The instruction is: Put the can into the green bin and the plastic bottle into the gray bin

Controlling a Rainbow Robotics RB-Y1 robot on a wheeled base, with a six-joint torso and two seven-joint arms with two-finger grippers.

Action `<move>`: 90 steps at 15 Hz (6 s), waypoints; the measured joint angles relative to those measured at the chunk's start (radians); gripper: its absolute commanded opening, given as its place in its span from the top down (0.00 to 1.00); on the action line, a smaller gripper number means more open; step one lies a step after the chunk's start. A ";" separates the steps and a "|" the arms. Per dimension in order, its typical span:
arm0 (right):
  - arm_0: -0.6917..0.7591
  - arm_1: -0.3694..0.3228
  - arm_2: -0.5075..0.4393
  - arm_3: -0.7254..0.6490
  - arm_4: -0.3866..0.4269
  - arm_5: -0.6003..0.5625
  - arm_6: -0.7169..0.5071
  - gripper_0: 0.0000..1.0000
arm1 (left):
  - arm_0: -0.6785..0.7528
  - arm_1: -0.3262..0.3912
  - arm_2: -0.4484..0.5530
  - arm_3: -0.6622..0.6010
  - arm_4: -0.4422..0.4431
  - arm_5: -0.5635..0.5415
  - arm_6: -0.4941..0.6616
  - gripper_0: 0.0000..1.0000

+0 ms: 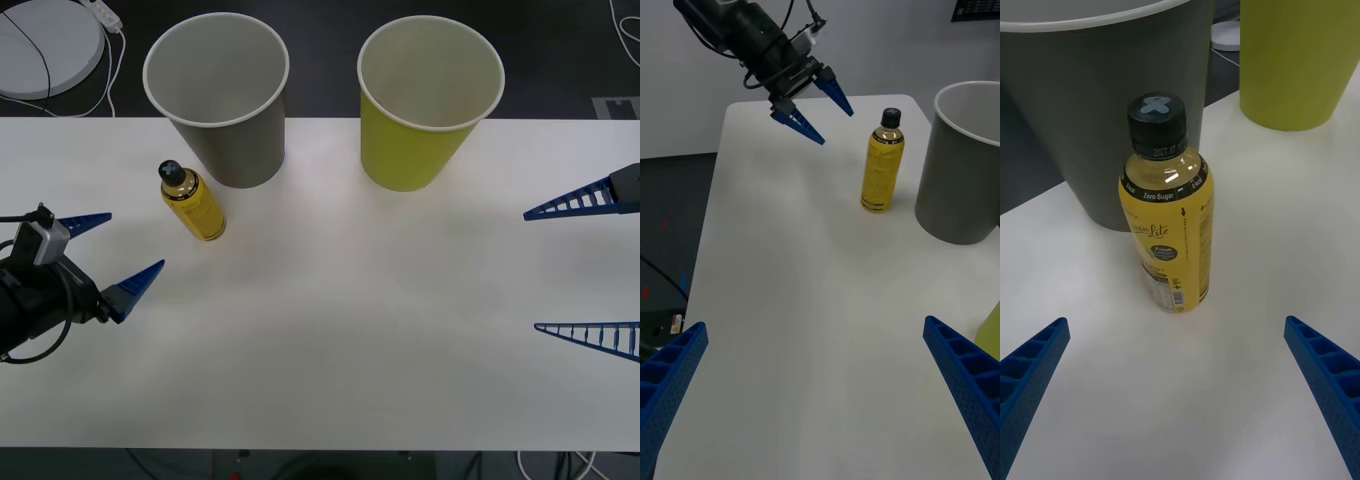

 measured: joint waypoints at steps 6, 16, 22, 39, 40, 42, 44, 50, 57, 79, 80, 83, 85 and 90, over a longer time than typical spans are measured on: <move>0.000 0.000 0.000 0.000 0.000 0.000 0.000 0.00 | -0.090 -0.097 -0.073 0.081 -0.041 0.032 -0.018 0.00; 0.000 0.000 0.000 0.000 0.000 0.000 0.000 0.00 | -0.218 -0.229 -0.093 0.157 -0.150 0.032 0.001 0.00; 0.000 0.000 0.000 0.000 0.000 0.000 0.000 0.00 | -0.243 -0.305 -0.094 0.164 -0.158 0.032 0.028 0.00; 0.000 0.000 0.000 0.000 0.000 0.000 0.000 0.00 | -0.394 -0.370 -0.158 0.287 -0.202 0.033 0.043 0.00; 0.000 0.000 0.000 0.000 0.000 0.000 0.000 0.00 | -0.396 -0.376 -0.158 0.287 -0.207 0.032 0.043 0.00; 0.000 0.000 0.000 0.000 0.000 0.000 0.000 0.00 | -0.396 -0.379 -0.158 0.288 -0.216 0.032 0.044 0.00; 0.000 0.000 0.000 0.000 0.000 0.000 0.000 0.00 | -0.398 -0.378 -0.158 0.288 -0.227 0.032 0.045 1.00; 0.000 0.000 0.000 0.000 0.000 0.000 0.000 0.00 | -0.399 -0.378 -0.158 0.294 -0.249 0.032 0.050 1.00; 0.000 0.000 0.000 0.000 0.000 0.000 0.000 0.00 | -0.398 -0.377 -0.158 0.287 -0.252 -0.004 0.068 1.00; 0.000 0.000 0.000 0.000 0.000 0.000 0.000 0.00 | -0.147 -0.113 0.077 -0.008 -0.099 -0.244 0.164 1.00; 0.000 0.000 0.000 0.000 0.000 0.000 0.000 0.00 | -0.140 -0.095 0.093 -0.011 -0.086 -0.256 0.169 1.00; 0.000 0.000 0.000 0.000 0.000 0.000 0.000 0.00 | -0.134 -0.040 0.133 -0.013 -0.044 -0.275 0.185 1.00; 0.000 0.000 0.000 0.000 0.000 0.000 0.000 0.00 | -0.134 0.001 0.153 -0.016 -0.024 -0.276 0.194 1.00; 0.000 0.000 0.000 0.000 0.000 0.000 0.000 0.00 | -0.125 0.096 0.194 -0.016 0.013 -0.313 0.238 1.00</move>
